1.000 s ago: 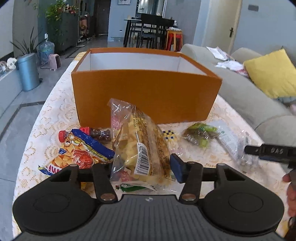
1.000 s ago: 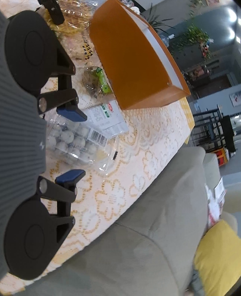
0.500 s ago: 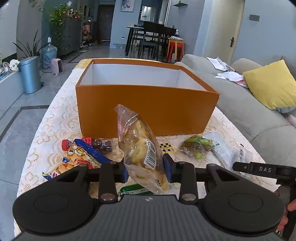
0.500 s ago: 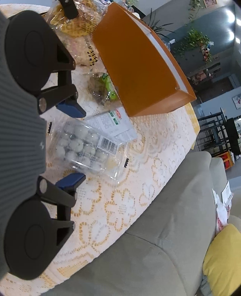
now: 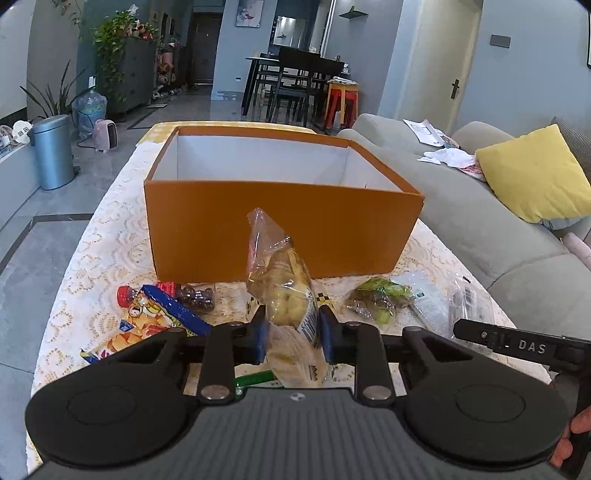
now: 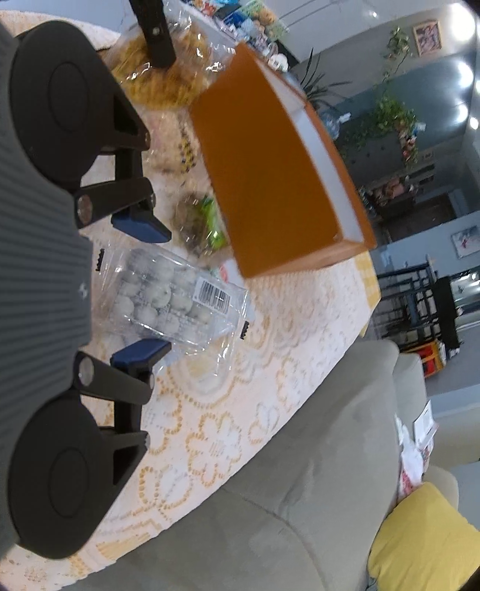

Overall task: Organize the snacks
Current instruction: 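Carry both items into the orange box and open both grippers to release them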

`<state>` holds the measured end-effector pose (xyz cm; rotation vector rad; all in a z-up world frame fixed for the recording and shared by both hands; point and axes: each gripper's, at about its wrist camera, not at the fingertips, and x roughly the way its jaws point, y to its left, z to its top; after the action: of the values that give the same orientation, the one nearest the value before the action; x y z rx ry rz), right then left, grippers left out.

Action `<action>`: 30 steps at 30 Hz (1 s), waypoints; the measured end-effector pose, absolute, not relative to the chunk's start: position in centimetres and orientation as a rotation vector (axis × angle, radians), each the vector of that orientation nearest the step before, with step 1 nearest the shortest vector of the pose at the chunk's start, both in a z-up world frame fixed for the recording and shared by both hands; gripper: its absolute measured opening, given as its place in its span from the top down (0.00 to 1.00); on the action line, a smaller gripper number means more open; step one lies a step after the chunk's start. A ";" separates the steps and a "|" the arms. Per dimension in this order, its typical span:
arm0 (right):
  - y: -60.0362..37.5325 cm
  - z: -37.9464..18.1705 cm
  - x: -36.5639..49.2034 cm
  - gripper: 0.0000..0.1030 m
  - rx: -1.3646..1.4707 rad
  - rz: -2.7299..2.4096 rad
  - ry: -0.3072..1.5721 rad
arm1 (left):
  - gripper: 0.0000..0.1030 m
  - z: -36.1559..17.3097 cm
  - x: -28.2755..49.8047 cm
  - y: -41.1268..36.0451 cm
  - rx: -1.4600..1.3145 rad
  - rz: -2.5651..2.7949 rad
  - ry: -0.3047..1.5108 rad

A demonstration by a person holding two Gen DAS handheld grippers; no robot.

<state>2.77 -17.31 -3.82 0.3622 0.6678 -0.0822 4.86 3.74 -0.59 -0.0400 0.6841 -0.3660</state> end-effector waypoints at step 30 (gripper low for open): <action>-16.7 7.0 6.0 0.45 0.260 0.169 0.472 | 0.71 9.0 7.9 2.9 -0.064 -0.469 0.572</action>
<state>5.96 -16.68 6.99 0.2603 0.4716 0.1694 7.88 2.85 9.03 -0.0642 0.5723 -0.4687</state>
